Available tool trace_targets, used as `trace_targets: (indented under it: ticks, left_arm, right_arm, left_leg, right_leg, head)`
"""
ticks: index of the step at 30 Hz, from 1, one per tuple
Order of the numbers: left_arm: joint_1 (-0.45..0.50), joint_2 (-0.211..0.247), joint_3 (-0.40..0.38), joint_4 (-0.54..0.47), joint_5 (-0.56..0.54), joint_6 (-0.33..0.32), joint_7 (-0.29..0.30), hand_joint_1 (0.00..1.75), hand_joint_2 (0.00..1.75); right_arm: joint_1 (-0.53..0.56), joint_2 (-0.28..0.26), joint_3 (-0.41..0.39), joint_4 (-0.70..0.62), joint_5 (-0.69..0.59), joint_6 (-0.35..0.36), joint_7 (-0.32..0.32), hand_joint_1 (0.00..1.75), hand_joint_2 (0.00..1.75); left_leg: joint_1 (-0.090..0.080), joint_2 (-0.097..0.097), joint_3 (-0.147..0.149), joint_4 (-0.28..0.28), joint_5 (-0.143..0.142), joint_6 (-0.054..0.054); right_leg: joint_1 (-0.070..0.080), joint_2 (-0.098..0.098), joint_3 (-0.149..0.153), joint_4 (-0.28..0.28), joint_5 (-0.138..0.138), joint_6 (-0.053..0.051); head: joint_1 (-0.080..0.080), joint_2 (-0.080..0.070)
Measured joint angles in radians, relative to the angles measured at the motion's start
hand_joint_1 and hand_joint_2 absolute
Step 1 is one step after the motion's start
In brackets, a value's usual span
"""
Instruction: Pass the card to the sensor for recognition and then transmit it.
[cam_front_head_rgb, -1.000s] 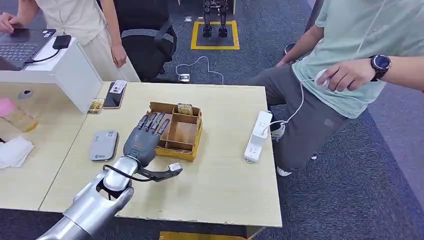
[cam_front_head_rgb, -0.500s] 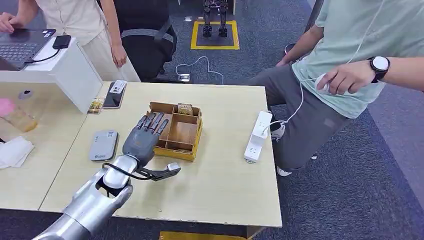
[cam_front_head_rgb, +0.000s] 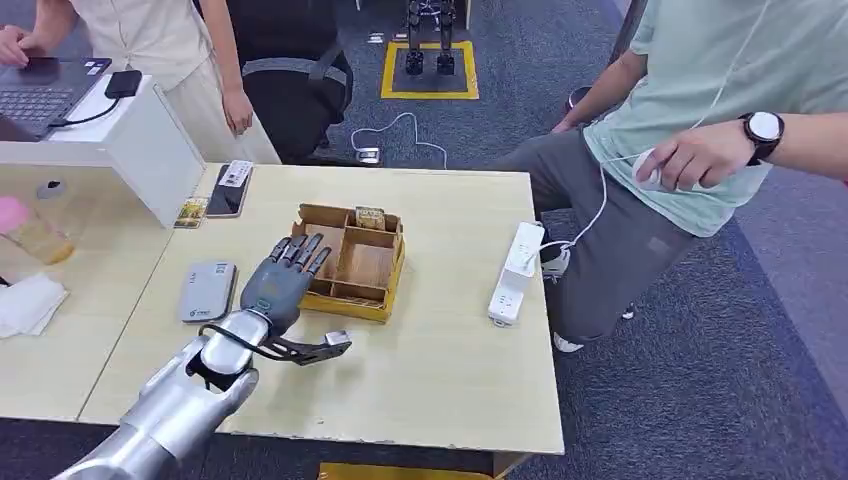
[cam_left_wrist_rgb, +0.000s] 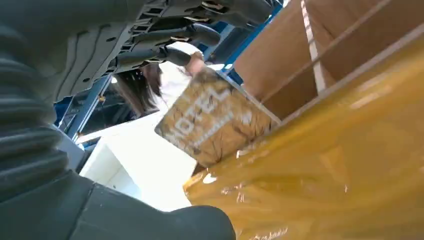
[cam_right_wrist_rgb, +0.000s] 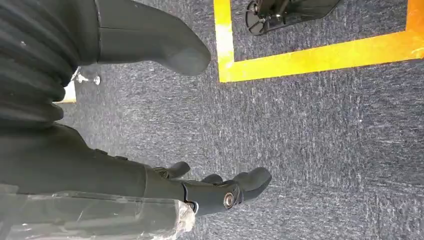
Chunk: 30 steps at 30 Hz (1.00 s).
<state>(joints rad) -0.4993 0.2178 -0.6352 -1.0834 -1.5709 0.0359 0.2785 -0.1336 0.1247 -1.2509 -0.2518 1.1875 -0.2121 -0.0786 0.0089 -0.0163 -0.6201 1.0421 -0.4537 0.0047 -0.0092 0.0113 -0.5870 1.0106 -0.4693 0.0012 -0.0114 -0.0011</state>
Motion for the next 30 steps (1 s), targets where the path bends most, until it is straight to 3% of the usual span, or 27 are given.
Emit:
trace_targets:
  ticks: [18, 30]
  left_arm:
    - [-0.011, 0.005, 0.0, 0.029, 0.0, 0.002, -0.007, 0.0, 1.75]
    - [-0.011, 0.009, 0.026, 0.029, 0.0, -0.004, -0.1, 0.0, 1.75]
  right_arm:
    - [0.0, 0.0, -0.005, 0.0, 0.004, -0.001, -0.001, 0.0, 1.75]
    - [0.0, 0.0, -0.01, 0.0, 0.006, -0.001, -0.001, 0.0, 1.75]
  left_leg:
    - [0.0, 0.0, 0.0, 0.0, 0.0, 0.0]
    - [0.0, 0.0, 0.0, 0.0, 0.0, 0.0]
  right_leg:
    - [0.0, 0.0, 0.0, 0.0, 0.0, 0.0]
    - [0.0, 0.0, 0.0, 0.0, 0.0, 0.0]
  head:
    - [0.0, 0.0]
    - [0.0, 0.0]
